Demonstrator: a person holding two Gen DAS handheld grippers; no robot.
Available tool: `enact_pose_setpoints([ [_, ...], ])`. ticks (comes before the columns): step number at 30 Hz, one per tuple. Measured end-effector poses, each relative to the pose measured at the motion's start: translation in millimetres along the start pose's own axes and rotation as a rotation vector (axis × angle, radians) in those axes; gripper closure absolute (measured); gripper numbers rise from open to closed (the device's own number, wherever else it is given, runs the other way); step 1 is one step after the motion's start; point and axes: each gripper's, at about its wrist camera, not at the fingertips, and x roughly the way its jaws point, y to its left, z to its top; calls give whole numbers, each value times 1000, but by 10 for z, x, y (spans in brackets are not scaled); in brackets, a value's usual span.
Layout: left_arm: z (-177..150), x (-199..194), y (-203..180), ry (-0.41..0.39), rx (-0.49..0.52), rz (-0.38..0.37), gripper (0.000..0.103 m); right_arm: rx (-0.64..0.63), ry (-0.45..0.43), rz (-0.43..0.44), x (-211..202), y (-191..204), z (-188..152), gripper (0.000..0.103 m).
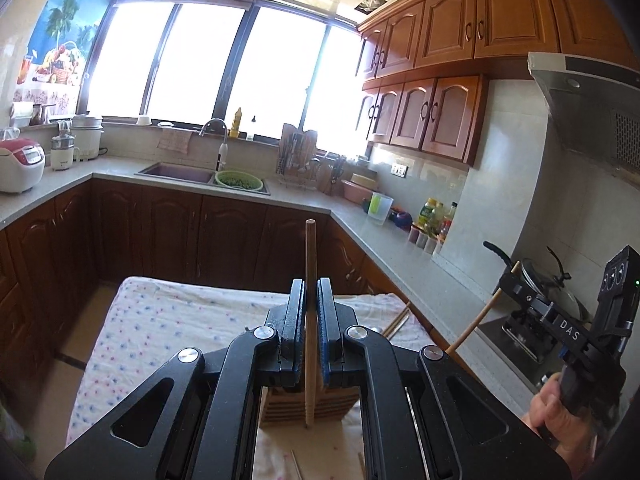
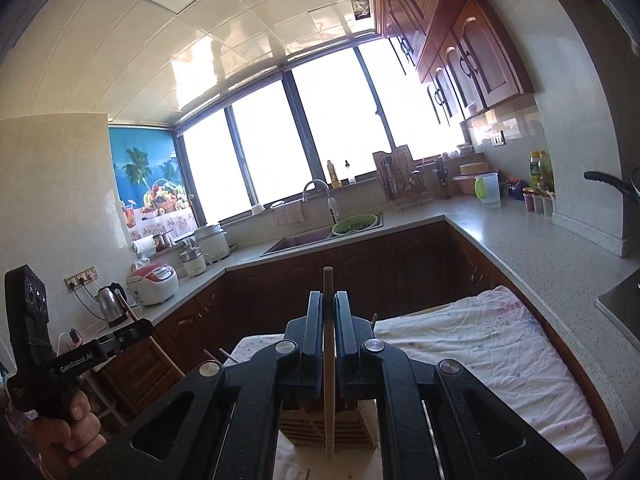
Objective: Organize utensils
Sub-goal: 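Lift a wooden chopstick with the left tool while the right tool lifts another chopstick, then lower both chopsticks into the holder and open both tools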
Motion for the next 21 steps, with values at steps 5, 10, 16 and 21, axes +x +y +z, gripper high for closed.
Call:
enact_pose_setpoints([
  [5, 88, 182, 11, -35, -2, 31, 98, -7, -43, -15, 188, -2, 167, 98],
  [10, 53, 421, 40, -37, -11, 66, 98, -15, -51, -36, 397, -24, 207, 98],
  [16, -134, 668, 101, -4, -29, 92, 98, 7, -27, -60, 632, -134, 92, 98],
  [21, -376, 738, 125, 47, -31, 93, 98, 31, 8, -66, 717, -225, -90, 98],
])
